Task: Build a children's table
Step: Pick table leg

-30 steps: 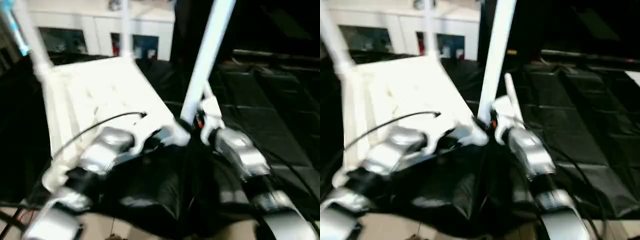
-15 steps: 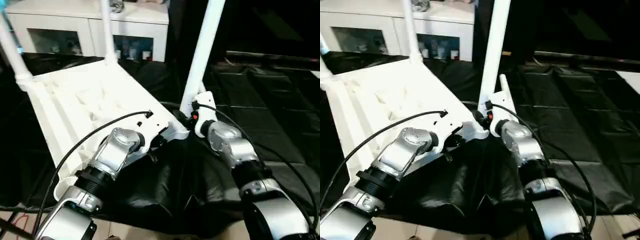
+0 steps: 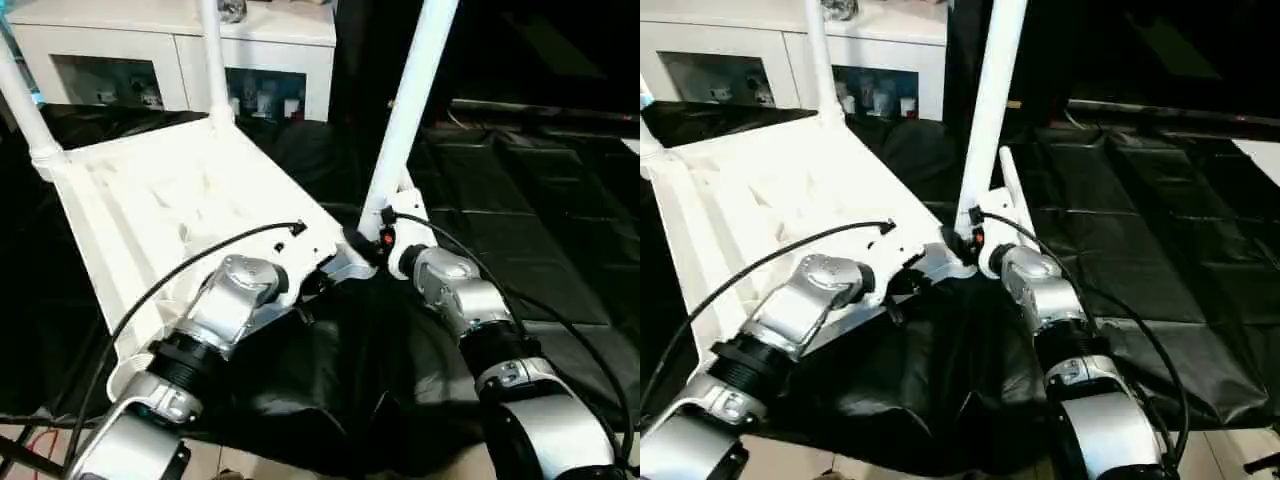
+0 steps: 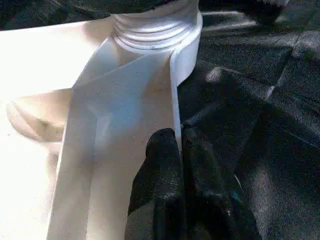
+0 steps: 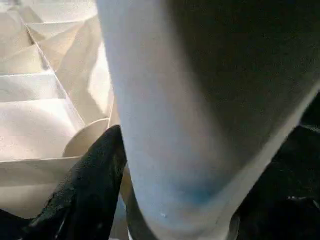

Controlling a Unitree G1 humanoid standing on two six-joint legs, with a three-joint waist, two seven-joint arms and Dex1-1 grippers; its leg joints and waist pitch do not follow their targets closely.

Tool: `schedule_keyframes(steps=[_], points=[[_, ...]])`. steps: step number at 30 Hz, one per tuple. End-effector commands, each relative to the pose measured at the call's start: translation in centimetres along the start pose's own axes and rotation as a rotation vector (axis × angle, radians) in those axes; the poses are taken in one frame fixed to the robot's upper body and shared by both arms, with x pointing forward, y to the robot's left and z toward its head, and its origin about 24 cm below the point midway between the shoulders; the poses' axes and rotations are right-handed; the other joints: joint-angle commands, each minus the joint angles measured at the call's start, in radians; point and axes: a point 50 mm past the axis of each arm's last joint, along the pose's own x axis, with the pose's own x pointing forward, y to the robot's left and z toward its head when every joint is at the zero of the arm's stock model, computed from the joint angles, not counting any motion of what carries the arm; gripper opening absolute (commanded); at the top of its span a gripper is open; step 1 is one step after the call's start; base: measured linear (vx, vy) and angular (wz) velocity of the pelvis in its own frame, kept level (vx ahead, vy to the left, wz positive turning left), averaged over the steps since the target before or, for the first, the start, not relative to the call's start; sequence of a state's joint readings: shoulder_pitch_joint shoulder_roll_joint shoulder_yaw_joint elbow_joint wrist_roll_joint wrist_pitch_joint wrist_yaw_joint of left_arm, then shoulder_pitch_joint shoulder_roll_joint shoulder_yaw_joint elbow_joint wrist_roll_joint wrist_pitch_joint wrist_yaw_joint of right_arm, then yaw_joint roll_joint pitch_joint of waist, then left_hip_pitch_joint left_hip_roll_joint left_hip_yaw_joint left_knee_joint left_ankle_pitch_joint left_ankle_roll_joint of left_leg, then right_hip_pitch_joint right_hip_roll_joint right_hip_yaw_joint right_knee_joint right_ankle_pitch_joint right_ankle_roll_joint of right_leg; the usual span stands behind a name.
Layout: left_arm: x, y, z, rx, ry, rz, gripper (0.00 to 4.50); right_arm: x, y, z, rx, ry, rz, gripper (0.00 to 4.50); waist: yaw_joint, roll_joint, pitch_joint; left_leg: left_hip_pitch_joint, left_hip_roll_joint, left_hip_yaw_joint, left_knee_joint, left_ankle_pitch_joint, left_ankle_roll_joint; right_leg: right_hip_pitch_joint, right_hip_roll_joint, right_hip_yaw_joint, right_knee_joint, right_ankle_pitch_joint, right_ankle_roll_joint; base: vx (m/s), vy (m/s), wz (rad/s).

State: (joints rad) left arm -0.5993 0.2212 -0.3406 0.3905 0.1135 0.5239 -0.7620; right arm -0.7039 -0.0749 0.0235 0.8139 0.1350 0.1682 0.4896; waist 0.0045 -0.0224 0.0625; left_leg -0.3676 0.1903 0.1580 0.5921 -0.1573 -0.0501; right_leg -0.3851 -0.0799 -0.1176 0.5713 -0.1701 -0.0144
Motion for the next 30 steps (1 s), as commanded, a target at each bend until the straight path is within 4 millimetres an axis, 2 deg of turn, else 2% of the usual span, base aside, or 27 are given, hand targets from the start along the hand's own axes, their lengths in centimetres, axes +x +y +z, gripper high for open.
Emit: schedule_keyframes(steps=[1,3,4,5,6,9,10,11,12,13,15,17,23,25,29,30], points=[[-0.1,-1.5,4.3,0.147,-0.177,-0.095,0.00,0.6,1.9,-2.3,0.059,0.090,0.087,3.49,0.002,0.015,-0.056,0.030,0.042,-0.027,-0.084,-0.580,-0.039,0.010,-0.082,0.049,-0.098,-0.528,-0.125,0.000,0.000,0.00],[-0.4,-1.6,3.8,0.171,-0.170,-0.115,0.00,0.5,1.8,-1.7,0.038,0.068,0.103,3.60,0.006,0.014,-0.057,0.025,0.043,-0.027,-0.086,-0.558,-0.036,0.014,-0.084,0.053,-0.093,-0.506,-0.136,0.000,0.000,0.00],[-0.6,-1.5,3.5,0.187,-0.163,-0.129,0.00,0.3,1.7,-1.3,0.018,0.054,0.120,3.93,0.008,0.013,-0.060,0.019,0.044,-0.023,-0.088,-0.518,-0.032,0.017,-0.083,0.059,-0.087,-0.465,-0.149,0.000,0.000,0.00],[-0.7,-1.5,3.3,0.193,-0.160,-0.134,0.00,0.2,1.6,-1.1,0.010,0.047,0.131,3.93,0.008,0.013,-0.060,0.019,0.044,-0.023,-0.088,-0.518,-0.032,0.017,-0.083,0.059,-0.087,-0.465,-0.149,0.000,0.000,0.00],[-0.9,-1.5,3.0,0.205,-0.157,-0.147,0.00,0.0,1.6,-0.8,0.000,0.035,0.157,3.94,0.013,0.013,-0.062,0.018,0.044,-0.019,-0.087,-0.484,-0.026,0.018,-0.083,0.063,-0.082,-0.432,-0.160,0.000,0.000,0.00],[-1.1,-1.5,2.6,0.215,-0.153,-0.166,0.00,-0.4,1.5,-0.5,-0.014,0.026,0.189,3.94,0.030,0.007,-0.074,0.003,0.046,-0.009,-0.085,-0.338,0.001,0.034,-0.082,0.069,-0.062,-0.302,-0.182,0.000,0.000,0.00],[-1.3,-1.5,2.4,0.220,-0.152,-0.180,0.00,-0.6,1.4,-0.4,-0.028,0.025,0.210,3.94,0.040,0.010,-0.075,0.009,0.049,-0.003,-0.084,-0.297,0.011,0.029,-0.079,0.071,-0.058,-0.254,-0.198,0.000,0.000,0.00],[-1.5,-1.4,2.1,0.221,-0.147,-0.189,0.00,-0.9,1.3,-0.4,-0.047,0.027,0.233,3.94,0.039,0.009,-0.075,0.008,0.047,0.001,-0.081,-0.282,0.015,0.028,-0.077,0.072,-0.055,-0.232,-0.205,0.000,0.000,0.00],[-1.6,-1.4,1.9,0.222,-0.144,-0.195,0.00,-1.2,1.2,-0.3,-0.062,0.029,0.249,3.94,0.045,0.004,-0.076,0.009,0.047,0.005,-0.079,-0.251,0.024,0.031,-0.076,0.072,-0.051,-0.199,-0.214,0.000,0.000,0.00],[-1.8,-1.4,1.7,0.228,-0.145,-0.205,0.00,-1.5,1.1,-0.3,-0.077,0.035,0.265,3.94,0.049,0.007,-0.077,0.005,0.047,0.005,-0.079,-0.221,0.033,0.035,-0.075,0.072,-0.046,-0.172,-0.220,0.000,0.000,0.00],[-2.0,-1.3,1.5,0.228,-0.145,-0.217,0.00,-1.9,0.9,-0.3,-0.095,0.041,0.285,3.94,0.055,0.004,-0.080,0.004,0.046,0.007,-0.077,-0.180,0.041,0.038,-0.074,0.072,-0.039,-0.129,-0.226,0.000,0.000,0.00],[-2.3,-1.2,1.2,0.228,-0.145,-0.237,0.00,-2.6,0.6,-0.2,-0.117,0.052,0.317,3.94,0.059,0.005,-0.079,0.005,0.047,0.009,-0.076,-0.169,0.047,0.038,-0.074,0.073,-0.038,-0.115,-0.231,0.000,0.000,0.00],[-3.0,-1.4,0.9,0.257,-0.162,-0.304,0.00,-3.9,0.0,0.0,-0.168,0.075,0.377,3.94,0.068,0.005,-0.072,0.014,0.048,0.009,-0.080,-0.240,0.018,0.030,-0.073,0.076,-0.052,-0.240,-0.200,0.000,0.000,0.00],[-3.1,-1.5,0.9,0.271,-0.170,-0.325,0.00,-4.4,-0.1,0.0,-0.185,0.080,0.396,3.94,0.076,0.006,-0.073,0.015,0.049,0.010,-0.080,-0.239,0.014,0.029,-0.072,0.077,-0.052,-0.245,-0.189,0.000,0.000,0.00],[-3.3,-1.6,0.7,0.278,-0.168,-0.348,0.00,-4.7,-0.1,0.0,-0.195,0.083,0.407,3.94,0.080,0.004,-0.074,0.015,0.049,0.011,-0.080,-0.234,0.012,0.029,-0.072,0.078,-0.049,-0.231,-0.192,0.000,0.000,0.00],[-3.4,-1.5,0.5,0.283,-0.158,-0.357,0.00,-4.9,-0.2,-0.1,-0.205,0.090,0.414,3.94,0.081,0.008,-0.075,0.014,0.048,0.010,-0.079,-0.229,0.010,0.030,-0.071,0.078,-0.048,-0.220,-0.194,0.000,0.000,0.00]])
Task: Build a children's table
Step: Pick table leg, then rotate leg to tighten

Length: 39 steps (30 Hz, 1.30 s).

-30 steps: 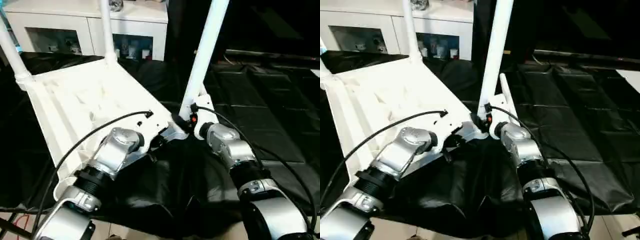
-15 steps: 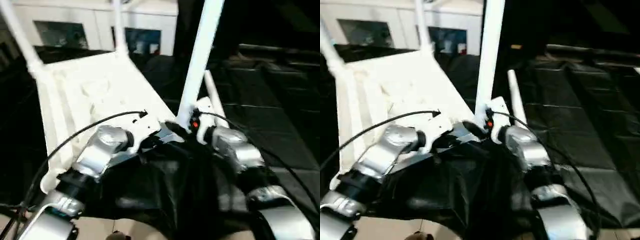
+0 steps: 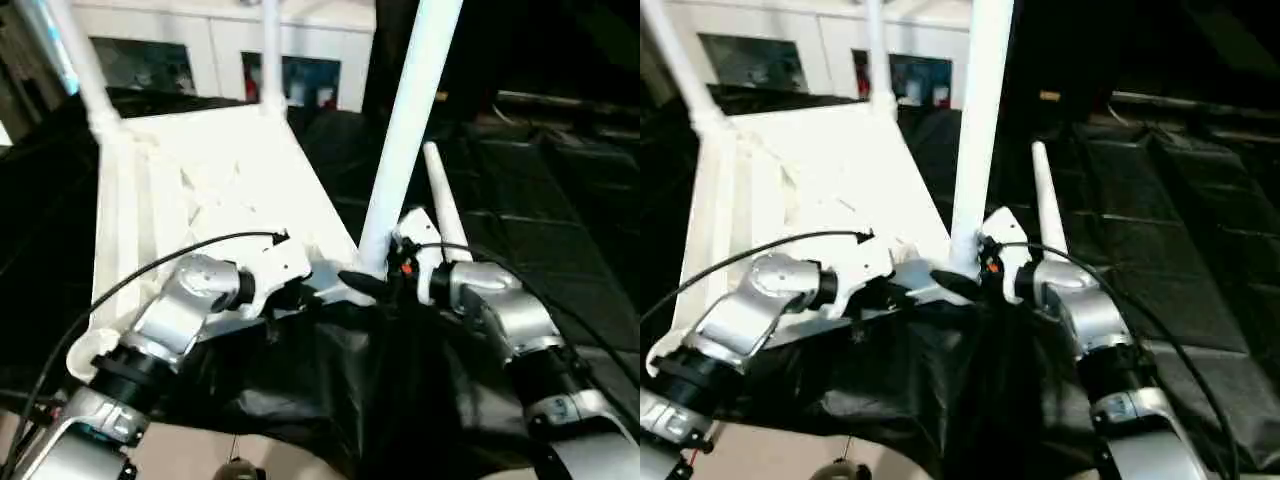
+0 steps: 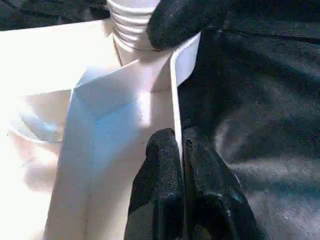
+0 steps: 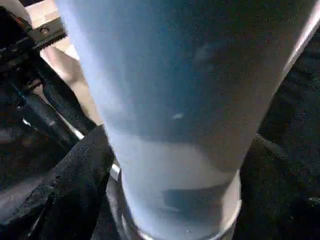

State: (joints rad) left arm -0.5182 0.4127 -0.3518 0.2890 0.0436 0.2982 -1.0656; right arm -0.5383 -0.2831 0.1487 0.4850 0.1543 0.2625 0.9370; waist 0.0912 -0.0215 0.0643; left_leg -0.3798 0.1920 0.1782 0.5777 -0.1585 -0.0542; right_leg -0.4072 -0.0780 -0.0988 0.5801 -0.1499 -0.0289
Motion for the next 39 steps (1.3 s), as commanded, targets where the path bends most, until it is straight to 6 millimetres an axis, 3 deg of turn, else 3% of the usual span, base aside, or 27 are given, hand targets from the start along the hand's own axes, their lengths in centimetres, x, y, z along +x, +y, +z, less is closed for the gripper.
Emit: schedule_keyframes(steps=[1,6,7,9,13,23,24,25,26,27,28,31,37,38,39], points=[[0.8,-1.2,2.3,0.110,-0.087,-0.116,0.00,-0.1,0.3,0.2,-0.026,0.010,0.023,3.94,-0.005,0.007,-0.077,0.026,0.047,-0.010,-0.065,-0.228,0.014,0.052,-0.073,0.059,-0.056,-0.240,-0.179,0.000,0.000,0.00],[0.5,-1.0,2.0,0.118,-0.071,-0.134,0.00,-0.4,0.4,-0.1,-0.041,0.044,0.050,3.46,-0.003,0.004,-0.079,0.025,0.046,-0.009,-0.062,-0.207,0.021,0.055,-0.073,0.059,-0.052,-0.209,-0.189,0.000,0.000,0.00],[0.4,-1.0,2.0,0.118,-0.070,-0.135,0.00,-0.4,0.4,-0.2,-0.042,0.048,0.051,3.20,-0.003,0.004,-0.080,0.024,0.046,-0.009,-0.062,-0.205,0.022,0.056,-0.073,0.059,-0.051,-0.206,-0.190,0.000,0.000,0.00],[0.4,-0.9,2.0,0.119,-0.069,-0.136,0.00,-0.4,0.5,-0.2,-0.043,0.051,0.052,3.20,-0.003,0.002,-0.080,0.023,0.046,-0.009,-0.061,-0.198,0.025,0.057,-0.074,0.059,-0.049,-0.203,-0.191,0.000,0.000,0.00],[0.4,-0.8,2.0,0.115,-0.070,-0.128,0.00,-0.4,0.6,-0.6,-0.039,0.068,0.062,2.80,-0.003,-0.003,-0.078,0.023,0.045,-0.009,-0.060,-0.208,0.024,0.055,-0.075,0.058,-0.053,-0.248,-0.181,0.000,0.000,0.00],[0.6,-0.7,1.8,0.088,-0.072,-0.112,0.00,-0.3,0.7,-1.0,-0.012,0.074,0.053,2.72,-0.005,-0.002,-0.077,0.024,0.045,-0.011,-0.059,-0.239,0.012,0.051,-0.074,0.059,-0.057,-0.296,-0.163,0.000,0.000,0.00],[1.1,0.1,2.0,0.045,-0.083,-0.030,0.00,0.5,0.3,-1.4,0.039,0.062,-0.050,2.72,-0.006,0.003,-0.076,0.023,0.045,-0.011,-0.058,-0.236,0.010,0.049,-0.074,0.060,-0.056,-0.293,-0.164,0.000,0.000,0.00],[1.6,0.9,2.2,-0.004,-0.094,0.058,0.00,1.3,0.0,-1.8,0.094,0.053,-0.147,2.72,-0.011,0.000,-0.072,0.025,0.042,-0.008,-0.058,-0.254,0.001,0.043,-0.073,0.060,-0.063,-0.321,-0.163,0.000,0.000,0.00],[2.3,1.7,2.6,-0.062,-0.101,0.151,0.00,2.4,-0.1,-2.1,0.164,0.040,-0.245,2.72,-0.014,0.000,-0.073,0.023,0.041,-0.013,-0.059,-0.269,-0.015,0.047,-0.075,0.059,-0.063,-0.357,-0.154,0.000,0.000,0.00],[2.4,1.7,2.6,-0.064,-0.101,0.154,0.00,2.4,-0.1,-2.1,0.167,0.039,-0.250,2.72,-0.017,-0.001,-0.073,0.025,0.040,-0.014,-0.058,-0.280,-0.022,0.045,-0.075,0.058,-0.063,-0.374,-0.151,0.000,0.000,0.00],[2.6,2.0,2.7,-0.083,-0.102,0.183,0.00,2.8,-0.1,-2.1,0.195,0.034,-0.282,2.72,-0.022,-0.003,-0.071,0.028,0.037,-0.017,-0.058,-0.323,-0.034,0.045,-0.078,0.054,-0.073,-0.455,-0.128,0.000,0.000,0.00],[3.7,2.5,3.4,-0.149,-0.106,0.263,0.00,4.3,-0.1,-2.1,0.298,0.014,-0.377,2.70,-0.034,-0.001,-0.068,0.037,0.032,-0.019,-0.053,-0.362,-0.031,0.039,-0.080,0.050,-0.088,-0.531,-0.107,0.000,0.000,0.00],[5.7,1.9,4.9,-0.171,-0.117,0.283,0.00,6.7,0.7,-1.8,0.374,0.025,-0.443,2.70,-0.042,0.002,-0.072,0.030,0.035,-0.019,-0.056,-0.342,-0.013,0.041,-0.075,0.050,-0.085,-0.478,-0.105,0.000,0.000,0.00],[6.0,1.8,5.0,-0.164,-0.119,0.276,0.00,6.9,0.9,-1.7,0.363,0.030,-0.439,2.70,-0.044,-0.005,-0.072,0.028,0.035,-0.018,-0.057,-0.339,-0.009,0.042,-0.073,0.050,-0.084,-0.464,-0.109,0.000,0.000,0.00],[6.0,1.7,5.0,-0.162,-0.120,0.274,0.00,7.0,0.9,-1.7,0.360,0.031,-0.437,2.70,-0.042,-0.003,-0.073,0.028,0.035,-0.019,-0.056,-0.335,-0.008,0.043,-0.075,0.051,-0.081,-0.458,-0.113,0.000,0.000,0.00]])
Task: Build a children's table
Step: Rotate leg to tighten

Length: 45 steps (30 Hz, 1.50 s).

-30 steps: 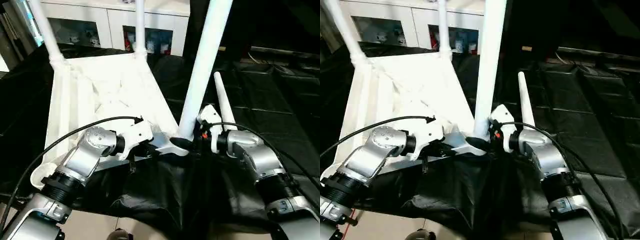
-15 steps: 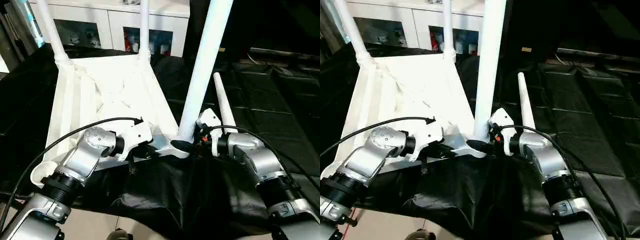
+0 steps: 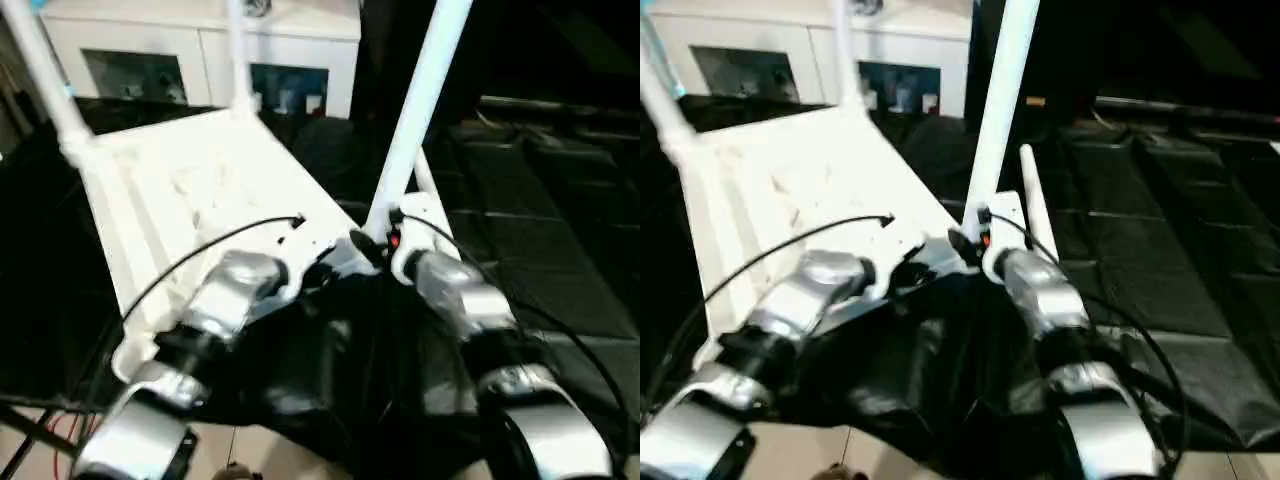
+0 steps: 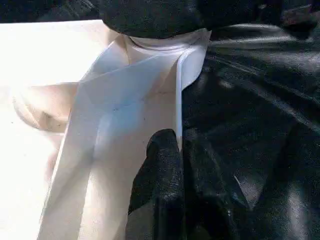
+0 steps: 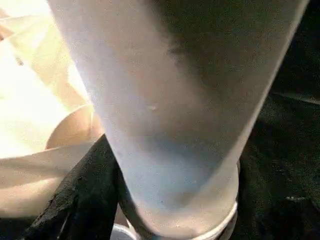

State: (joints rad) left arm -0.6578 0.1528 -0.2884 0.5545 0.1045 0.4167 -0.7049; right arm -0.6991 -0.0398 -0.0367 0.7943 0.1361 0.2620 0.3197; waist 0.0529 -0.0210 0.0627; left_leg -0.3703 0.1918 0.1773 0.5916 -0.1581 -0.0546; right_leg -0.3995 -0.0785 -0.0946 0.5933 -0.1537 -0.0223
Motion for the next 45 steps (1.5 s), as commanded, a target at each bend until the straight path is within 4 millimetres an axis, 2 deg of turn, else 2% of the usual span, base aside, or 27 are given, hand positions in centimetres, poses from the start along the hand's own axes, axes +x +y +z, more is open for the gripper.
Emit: schedule_keyframes(steps=[1,2,3,4,5,6,8,9,10,12,13,15,18,21,22,24,26,27,28,35,44,45], points=[[0.9,-1.2,3.2,0.037,-0.130,-0.027,0.00,0.9,3.3,-2.7,0.030,0.110,0.111,2.70,-0.004,-0.001,-0.071,0.017,0.035,-0.018,-0.071,-0.336,-0.007,0.035,-0.075,0.047,-0.094,-0.453,-0.122,0.000,0.000,0.00],[1.0,-1.3,3.1,0.040,-0.129,-0.030,0.00,1.0,3.4,-2.7,0.019,0.111,0.116,2.70,-0.004,-0.001,-0.070,0.018,0.035,-0.017,-0.071,-0.338,-0.006,0.034,-0.075,0.047,-0.095,-0.455,-0.122,0.000,0.000,0.00],[0.9,-1.4,3.0,0.050,-0.130,-0.034,0.00,1.0,3.5,-2.7,0.010,0.109,0.120,2.70,-0.005,-0.009,-0.070,0.018,0.036,-0.017,-0.071,-0.341,-0.004,0.033,-0.074,0.047,-0.095,-0.461,-0.121,0.000,0.000,0.00],[0.9,-1.4,3.0,0.060,-0.132,-0.036,0.00,1.0,3.6,-2.7,0.009,0.108,0.122,3.05,-0.004,-0.004,-0.069,0.019,0.035,-0.017,-0.071,-0.344,-0.004,0.033,-0.076,0.047,-0.096,-0.475,-0.119,0.000,0.000,0.00],[0.8,-1.3,2.9,0.074,-0.135,-0.038,0.00,1.1,3.6,-2.6,0.014,0.100,0.129,3.26,-0.005,-0.005,-0.068,0.020,0.035,-0.018,-0.071,-0.348,-0.003,0.032,-0.077,0.046,-0.098,-0.487,-0.114,0.000,0.000,0.00],[0.7,-1.3,2.7,0.095,-0.139,-0.046,0.00,1.1,3.6,-2.4,0.023,0.088,0.139,3.40,-0.004,0.001,-0.068,0.020,0.035,-0.018,-0.071,-0.352,-0.003,0.032,-0.077,0.047,-0.098,-0.490,-0.113,0.000,0.000,0.00],[0.5,-1.3,2.5,0.111,-0.137,-0.063,0.00,1.1,3.6,-2.2,0.031,0.070,0.150,3.45,-0.007,-0.003,-0.068,0.019,0.034,-0.018,-0.072,-0.362,-0.004,0.031,-0.077,0.046,-0.101,-0.501,-0.106,0.000,0.000,0.00],[0.1,-1.5,2.0,0.141,-0.131,-0.099,0.00,1.1,3.6,-1.8,0.018,0.045,0.163,3.57,-0.007,0.008,-0.067,0.021,0.035,-0.021,-0.073,-0.374,-0.007,0.030,-0.077,0.045,-0.102,-0.506,-0.106,0.000,0.000,0.00],[0.0,-1.5,1.8,0.147,-0.126,-0.108,0.00,1.0,3.5,-1.7,0.010,0.037,0.167,3.77,-0.010,0.004,-0.068,0.019,0.036,-0.021,-0.074,-0.382,-0.007,0.031,-0.076,0.046,-0.101,-0.500,-0.109,0.000,0.000,0.00],[-0.3,-1.5,1.6,0.146,-0.126,-0.130,0.00,0.9,3.3,-1.6,0.000,0.028,0.180,3.84,-0.013,0.003,-0.069,0.016,0.037,-0.022,-0.074,-0.376,-0.007,0.034,-0.078,0.047,-0.097,-0.486,-0.117,0.000,0.000,0.00],[-0.5,-1.5,1.5,0.146,-0.129,-0.138,0.00,0.8,3.2,-1.6,-0.010,0.024,0.188,4.01,-0.015,-0.001,-0.069,0.016,0.037,-0.020,-0.074,-0.368,-0.003,0.033,-0.076,0.048,-0.097,-0.477,-0.123,0.000,0.000,0.00],[-0.9,-1.5,1.3,0.159,-0.138,-0.166,0.00,0.6,2.9,-1.4,-0.061,0.006,0.200,4.19,-0.013,0.000,-0.070,0.015,0.038,-0.019,-0.074,-0.348,0.001,0.034,-0.078,0.050,-0.093,-0.457,-0.135,0.000,0.000,0.00],[-1.8,-1.8,0.8,0.197,-0.161,-0.245,0.00,-0.3,2.6,-0.9,-0.127,-0.022,0.294,4.19,-0.008,-0.002,-0.072,0.010,0.041,-0.018,-0.076,-0.318,0.013,0.040,-0.078,0.053,-0.085,-0.408,-0.139,0.000,0.000,0.00],[-2.5,-2.0,0.4,0.206,-0.175,-0.302,0.00,-1.3,2.1,-0.9,-0.164,-0.018,0.382,4.19,-0.006,-0.003,-0.073,0.009,0.044,-0.015,-0.078,-0.287,0.018,0.042,-0.075,0.055,-0.076,-0.343,-0.166,0.000,0.000,0.00],[-2.8,-2.1,0.1,0.208,-0.169,-0.321,0.00,-1.8,1.9,-0.9,-0.191,-0.010,0.423,4.19,-0.005,-0.001,-0.070,0.013,0.044,-0.013,-0.078,-0.294,0.021,0.039,-0.073,0.056,-0.076,-0.339,-0.173,0.000,0.000,0.00],[-3.3,-2.1,-0.4,0.218,-0.160,-0.348,0.00,-2.5,1.5,-1.1,-0.235,0.013,0.483,4.19,0.001,-0.002,-0.070,0.012,0.044,-0.013,-0.077,-0.299,0.021,0.042,-0.074,0.056,-0.077,-0.353,-0.167,0.000,0.000,0.00],[-4.0,-2.0,-0.9,0.228,-0.158,-0.391,0.00,-3.7,0.7,-1.4,-0.306,0.050,0.555,4.19,0.005,-0.003,-0.068,0.015,0.044,-0.013,-0.078,-0.305,0.022,0.039,-0.075,0.057,-0.081,-0.377,-0.159,0.000,0.000,0.00],[-4.0,-2.0,-0.9,0.228,-0.158,-0.391,0.00,-3.7,0.7,-1.4,-0.306,0.050,0.555,4.19,0.010,-0.004,-0.067,0.015,0.044,-0.012,-0.077,-0.312,0.021,0.039,-0.076,0.057,-0.083,-0.402,-0.148,0.000,0.000,0.00],[-4.5,-2.0,-1.2,0.236,-0.164,-0.422,0.00,-4.7,0.2,-1.4,-0.332,0.069,0.611,4.19,0.012,-0.003,-0.066,0.018,0.043,-0.012,-0.078,-0.321,0.020,0.036,-0.076,0.057,-0.087,-0.426,-0.142,0.000,0.000,0.00],[-5.7,-2.0,-1.9,0.257,-0.146,-0.509,0.00,-6.0,-0.4,-0.8,-0.335,0.082,0.687,4.19,0.018,-0.004,-0.065,0.018,0.044,-0.015,-0.079,-0.333,0.015,0.034,-0.076,0.057,-0.091,-0.470,-0.128,0.000,0.000,0.00],[-5.9,-1.9,-2.4,0.266,-0.120,-0.504,0.00,-6.0,-0.1,-1.4,-0.368,0.117,0.704,3.36,0.021,-0.006,-0.066,0.017,0.044,-0.015,-0.078,-0.323,0.010,0.034,-0.076,0.056,-0.087,-0.451,-0.134,0.000,0.000,0.00],[-5.9,-1.8,-2.4,0.265,-0.119,-0.502,0.00,-6.0,0.1,-1.4,-0.365,0.119,0.709,3.27,0.021,-0.008,-0.066,0.017,0.044,-0.015,-0.079,-0.321,0.010,0.035,-0.076,0.056,-0.086,-0.450,-0.134,0.000,0.000,0.00]])
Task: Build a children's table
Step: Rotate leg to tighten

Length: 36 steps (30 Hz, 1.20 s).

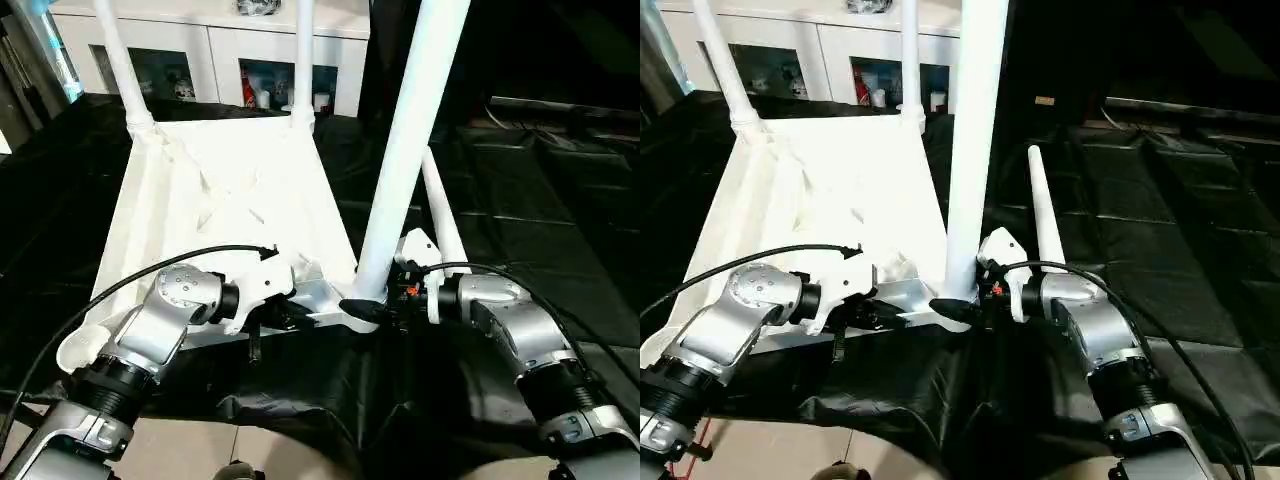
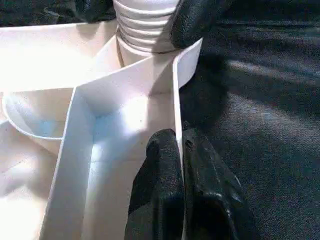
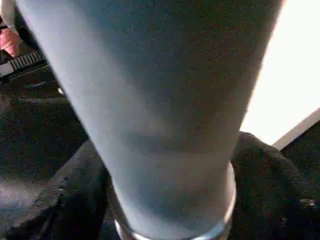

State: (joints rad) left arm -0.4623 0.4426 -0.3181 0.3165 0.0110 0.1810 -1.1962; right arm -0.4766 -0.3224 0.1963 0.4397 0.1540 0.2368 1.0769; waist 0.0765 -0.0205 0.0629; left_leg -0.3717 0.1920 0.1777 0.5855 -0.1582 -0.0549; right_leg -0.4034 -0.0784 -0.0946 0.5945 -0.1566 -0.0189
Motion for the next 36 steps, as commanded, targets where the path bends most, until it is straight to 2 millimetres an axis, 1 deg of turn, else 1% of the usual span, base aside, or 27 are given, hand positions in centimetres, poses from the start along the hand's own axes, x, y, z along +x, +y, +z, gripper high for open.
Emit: schedule_keyframes(steps=[1,5,7,9,11,12,13,14,15,16,17,18,19,20,21,22,23,24,25,26,28,30,31,32,33,34,36], points=[[0.9,-0.9,1.5,0.064,-0.081,-0.096,0.00,0.4,0.3,0.3,-0.026,0.022,0.008,3.27,-0.001,-0.008,-0.066,0.017,0.044,-0.016,-0.072,-0.314,0.011,0.040,-0.077,0.056,-0.087,-0.443,-0.137,0.000,0.000,0.00],[0.9,-0.9,1.5,0.061,-0.078,-0.094,0.00,0.7,0.5,0.1,-0.012,0.017,0.013,2.88,-0.002,-0.007,-0.065,0.019,0.043,-0.015,-0.072,-0.319,0.010,0.038,-0.078,0.056,-0.088,-0.456,-0.135,0.000,0.000,0.00],[1.0,-0.8,1.4,0.054,-0.074,-0.079,0.00,1.0,0.6,-0.1,0.003,0.013,0.005,2.83,-0.003,-0.008,-0.065,0.018,0.043,-0.016,-0.072,-0.322,0.009,0.038,-0.077,0.056,-0.089,-0.461,-0.133,0.000,0.000,0.00],[1.2,-0.2,1.4,0.027,-0.070,-0.013,0.00,1.5,0.2,-0.4,0.052,0.002,-0.076,2.80,-0.003,-0.008,-0.065,0.019,0.043,-0.017,-0.072,-0.326,0.007,0.037,-0.078,0.055,-0.090,-0.471,-0.130,0.000,0.000,0.00],[1.4,0.4,1.6,0.003,-0.072,0.040,0.00,2.1,-0.2,-0.7,0.093,-0.004,-0.156,2.78,-0.008,-0.007,-0.062,0.020,0.041,-0.019,-0.073,-0.341,-0.006,0.036,-0.078,0.053,-0.093,-0.504,-0.122,0.000,0.000,0.00],[1.4,0.4,1.6,0.002,-0.072,0.042,0.00,2.1,-0.2,-0.7,0.095,-0.004,-0.159,2.77,-0.011,-0.007,-0.062,0.021,0.041,-0.019,-0.073,-0.347,-0.010,0.035,-0.078,0.052,-0.094,-0.514,-0.119,0.000,0.000,0.00],[1.7,0.9,2.0,-0.017,-0.078,0.096,0.00,2.7,-0.5,-0.9,0.136,-0.011,-0.231,2.77,-0.018,-0.005,-0.061,0.024,0.042,-0.021,-0.073,-0.367,-0.018,0.032,-0.078,0.051,-0.095,-0.534,-0.116,0.000,0.000,0.00],[1.7,0.9,2.0,-0.017,-0.078,0.096,0.00,2.7,-0.5,-0.9,0.136,-0.011,-0.231,2.77,-0.022,-0.005,-0.059,0.025,0.039,-0.022,-0.073,-0.380,-0.019,0.030,-0.078,0.049,-0.099,-0.551,-0.114,0.000,0.000,0.00],[2.0,1.4,2.3,-0.037,-0.085,0.139,0.00,3.2,-0.8,-1.0,0.170,-0.016,-0.285,2.77,-0.025,-0.008,-0.060,0.020,0.037,-0.025,-0.071,-0.384,-0.020,0.037,-0.081,0.046,-0.101,-0.577,-0.100,0.000,0.000,0.00],[2.6,2.1,2.9,-0.068,-0.097,0.204,0.00,4.3,-0.9,-0.9,0.232,-0.033,-0.348,2.77,-0.032,-0.007,-0.057,0.024,0.036,-0.023,-0.070,-0.394,-0.022,0.028,-0.079,0.047,-0.107,-0.603,-0.094,0.000,0.000,0.00],[3.3,2.7,3.6,-0.096,-0.099,0.266,0.00,5.5,-0.7,-0.7,0.280,-0.057,-0.382,2.77,-0.038,-0.008,-0.057,0.032,0.030,-0.023,-0.062,-0.410,-0.030,0.022,-0.080,0.041,-0.114,-0.646,-0.083,0.000,0.000,0.00],[3.4,2.8,3.7,-0.102,-0.098,0.280,0.00,5.8,-0.7,-0.6,0.291,-0.064,-0.387,2.77,-0.038,-0.008,-0.057,0.033,0.029,-0.026,-0.061,-0.412,-0.032,0.025,-0.083,0.036,-0.118,-0.664,-0.076,0.000,0.000,0.00],[3.8,3.1,4.0,-0.116,-0.095,0.305,0.00,6.5,-0.5,-0.4,0.303,-0.072,-0.395,2.77,-0.040,-0.008,-0.059,0.026,0.031,-0.029,-0.063,-0.408,-0.026,0.032,-0.086,0.034,-0.121,-0.668,-0.065,0.000,0.000,0.00],[4.2,3.2,4.2,-0.127,-0.094,0.326,0.00,7.2,-0.4,-0.1,0.315,-0.079,-0.408,2.77,-0.041,-0.006,-0.058,0.025,0.032,-0.028,-0.065,-0.406,-0.022,0.031,-0.084,0.034,-0.121,-0.659,-0.063,0.000,0.000,0.00],[4.7,3.4,4.5,-0.136,-0.091,0.346,0.00,7.9,-0.2,0.1,0.327,-0.086,-0.422,2.77,-0.043,-0.005,-0.061,0.030,0.032,-0.026,-0.064,-0.409,-0.020,0.025,-0.081,0.036,-0.122,-0.636,-0.068,0.000,0.000,0.00],[5.0,3.4,4.7,-0.134,-0.087,0.351,0.00,8.4,-0.1,0.4,0.323,-0.092,-0.429,2.77,-0.045,-0.005,-0.060,0.031,0.032,-0.027,-0.065,-0.416,-0.021,0.023,-0.081,0.035,-0.119,-0.624,-0.079,0.000,0.000,0.00],[5.3,3.4,4.8,-0.125,-0.083,0.350,0.00,8.8,0.0,0.7,0.315,-0.096,-0.433,2.77,-0.044,-0.004,-0.062,0.027,0.034,-0.029,-0.067,-0.415,-0.019,0.032,-0.082,0.033,-0.118,-0.605,-0.081,0.000,0.000,0.00],[5.5,3.4,5.0,-0.112,-0.082,0.347,0.00,9.1,0.0,0.9,0.308,-0.100,-0.436,2.77,-0.045,-0.003,-0.062,0.026,0.035,-0.029,-0.069,-0.416,-0.018,0.030,-0.081,0.035,-0.116,-0.592,-0.084,0.000,0.000,0.00],[5.6,3.4,5.0,-0.104,-0.085,0.344,0.00,9.2,0.0,1.1,0.298,-0.106,-0.433,2.77,-0.045,-0.005,-0.062,0.027,0.035,-0.028,-0.070,-0.420,-0.015,0.029,-0.080,0.036,-0.116,-0.576,-0.089,0.000,0.000,0.00],[5.6,3.3,5.1,-0.097,-0.090,0.338,0.00,9.3,0.1,1.2,0.286,-0.112,-0.423,3.12,-0.043,-0.004,-0.063,0.029,0.036,-0.028,-0.070,-0.421,-0.014,0.029,-0.081,0.037,-0.114,-0.569,-0.093,0.000,0.000,0.00],[5.6,3.2,5.2,-0.088,-0.100,0.329,0.00,9.3,0.1,1.4,0.273,-0.122,-0.398,3.46,-0.042,-0.004,-0.063,0.024,0.037,-0.026,-0.073,-0.410,-0.009,0.032,-0.081,0.041,-0.110,-0.531,-0.107,0.000,0.000,0.00],[5.4,3.0,5.2,-0.070,-0.111,0.303,0.00,9.0,0.1,1.4,0.263,-0.123,-0.368,3.49,-0.041,-0.005,-0.064,0.022,0.037,-0.025,-0.073,-0.400,-0.004,0.034,-0.081,0.043,-0.107,-0.514,-0.115,0.000,0.000,0.00],[5.3,2.8,5.0,-0.064,-0.113,0.284,0.00,8.8,0.1,1.3,0.236,-0.111,-0.350,3.69,-0.039,-0.005,-0.064,0.022,0.037,-0.023,-0.073,-0.388,0.001,0.035,-0.082,0.045,-0.106,-0.506,-0.120,0.000,0.000,0.00],[5.3,2.8,5.0,-0.064,-0.113,0.284,0.00,8.8,0.1,1.3,0.236,-0.111,-0.350,3.69,-0.039,-0.005,-0.064,0.022,0.037,-0.023,-0.073,-0.388,0.001,0.035,-0.082,0.045,-0.106,-0.506,-0.120,0.000,0.000,0.00],[5.0,2.6,4.7,-0.049,-0.117,0.261,0.00,8.3,0.0,1.2,0.178,-0.092,-0.337,3.82,-0.038,-0.005,-0.065,0.021,0.038,-0.022,-0.073,-0.379,0.002,0.036,-0.083,0.046,-0.105,-0.498,-0.123,0.000,0.000,0.00],[4.9,2.4,4.5,-0.046,-0.114,0.241,0.00,7.9,-0.2,1.3,0.151,-0.096,-0.331,3.89,-0.037,-0.001,-0.065,0.020,0.038,-0.022,-0.074,-0.374,0.002,0.037,-0.081,0.047,-0.104,-0.487,-0.125,0.000,0.000,0.00],[4.8,2.3,4.4,-0.029,-0.118,0.224,0.00,7.5,-0.5,1.2,0.143,-0.093,-0.356,4.01,-0.036,-0.004,-0.067,0.018,0.040,-0.021,-0.075,-0.357,0.007,0.040,-0.082,0.050,-0.100,-0.458,-0.131,0.000,0.000,0.00]])
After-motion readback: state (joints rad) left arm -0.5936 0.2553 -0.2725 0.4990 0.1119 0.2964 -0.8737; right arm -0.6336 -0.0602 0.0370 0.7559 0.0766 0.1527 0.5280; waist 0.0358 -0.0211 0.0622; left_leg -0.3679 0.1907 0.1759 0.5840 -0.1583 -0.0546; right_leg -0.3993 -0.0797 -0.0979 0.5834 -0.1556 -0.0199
